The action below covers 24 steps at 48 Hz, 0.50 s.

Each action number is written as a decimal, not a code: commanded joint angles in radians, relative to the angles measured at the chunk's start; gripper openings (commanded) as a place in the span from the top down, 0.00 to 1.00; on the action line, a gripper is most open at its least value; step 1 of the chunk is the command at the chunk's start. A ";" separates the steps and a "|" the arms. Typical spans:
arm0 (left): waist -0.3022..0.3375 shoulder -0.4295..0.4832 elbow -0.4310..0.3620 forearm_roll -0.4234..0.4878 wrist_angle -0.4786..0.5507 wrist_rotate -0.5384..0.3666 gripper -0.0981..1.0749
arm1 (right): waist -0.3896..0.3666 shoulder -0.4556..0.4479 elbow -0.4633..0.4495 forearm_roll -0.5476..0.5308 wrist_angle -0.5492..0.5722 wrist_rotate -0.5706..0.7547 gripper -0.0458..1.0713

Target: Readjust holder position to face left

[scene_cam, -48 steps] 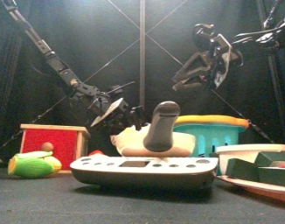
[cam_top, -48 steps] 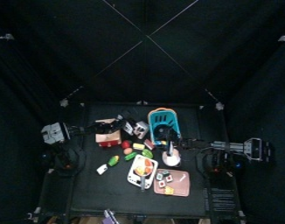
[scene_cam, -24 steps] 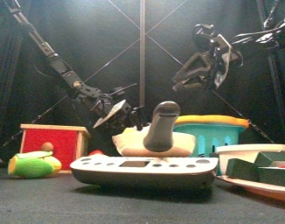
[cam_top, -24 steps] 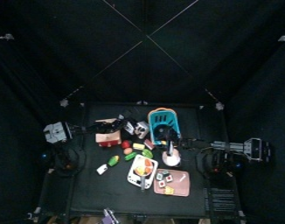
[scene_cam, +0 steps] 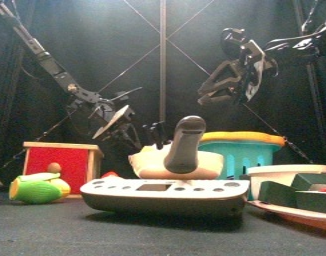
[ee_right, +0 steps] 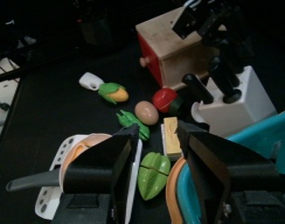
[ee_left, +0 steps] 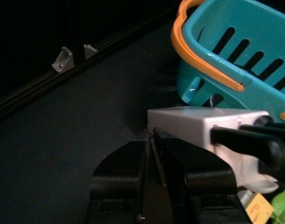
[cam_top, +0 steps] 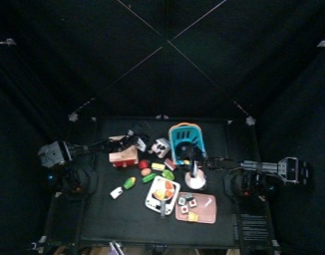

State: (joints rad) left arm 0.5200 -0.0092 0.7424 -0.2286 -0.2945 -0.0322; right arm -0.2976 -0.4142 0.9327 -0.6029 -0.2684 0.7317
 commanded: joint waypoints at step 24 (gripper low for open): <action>-0.238 -0.242 0.184 0.035 -0.075 0.003 0.42 | -0.006 0.006 -0.006 0.000 -0.006 -0.002 0.25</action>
State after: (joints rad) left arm 0.3283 -0.2071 0.9204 -0.2010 -0.3528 -0.0307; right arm -0.3007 -0.4019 0.9357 -0.6029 -0.2669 0.7317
